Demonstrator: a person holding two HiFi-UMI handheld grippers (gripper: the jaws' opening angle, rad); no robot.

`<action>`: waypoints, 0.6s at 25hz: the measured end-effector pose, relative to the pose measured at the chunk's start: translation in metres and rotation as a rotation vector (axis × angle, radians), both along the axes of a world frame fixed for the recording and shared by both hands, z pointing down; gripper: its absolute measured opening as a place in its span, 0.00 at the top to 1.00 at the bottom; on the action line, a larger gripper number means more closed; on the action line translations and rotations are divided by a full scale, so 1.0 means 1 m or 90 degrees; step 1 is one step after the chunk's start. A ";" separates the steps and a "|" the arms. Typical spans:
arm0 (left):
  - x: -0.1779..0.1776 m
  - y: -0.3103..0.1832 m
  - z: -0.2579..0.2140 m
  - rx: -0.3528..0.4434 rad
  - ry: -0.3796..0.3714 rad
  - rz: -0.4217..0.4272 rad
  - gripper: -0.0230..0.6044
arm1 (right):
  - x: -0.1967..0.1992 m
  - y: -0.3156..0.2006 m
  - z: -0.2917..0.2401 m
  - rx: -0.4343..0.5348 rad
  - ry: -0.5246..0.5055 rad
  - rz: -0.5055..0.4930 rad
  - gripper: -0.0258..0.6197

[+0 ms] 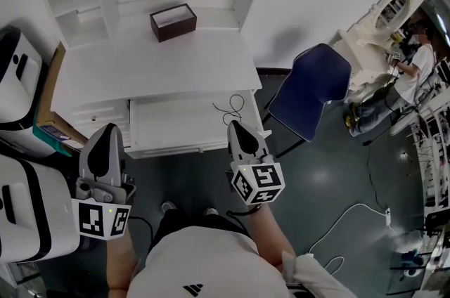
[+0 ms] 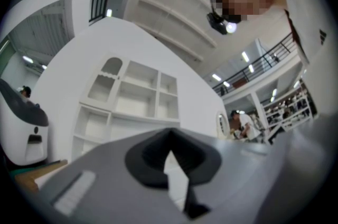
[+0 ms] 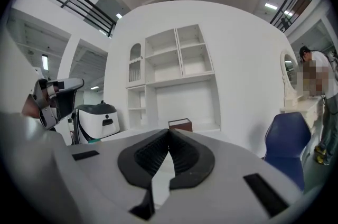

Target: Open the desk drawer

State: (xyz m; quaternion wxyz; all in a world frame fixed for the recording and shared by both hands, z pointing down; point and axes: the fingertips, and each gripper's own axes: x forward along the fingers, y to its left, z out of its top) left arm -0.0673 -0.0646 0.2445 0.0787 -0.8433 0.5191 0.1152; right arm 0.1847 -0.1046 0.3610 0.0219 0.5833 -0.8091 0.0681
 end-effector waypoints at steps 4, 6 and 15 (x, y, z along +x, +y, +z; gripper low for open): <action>0.007 0.008 -0.001 0.001 0.002 -0.010 0.96 | 0.005 0.007 -0.021 0.036 0.012 -0.011 0.96; 0.010 0.013 -0.003 0.002 0.003 -0.015 0.96 | 0.006 0.012 -0.032 0.053 0.021 -0.018 0.96; 0.026 0.033 -0.005 0.005 0.007 -0.034 0.96 | 0.015 0.030 -0.067 0.104 0.005 -0.049 0.96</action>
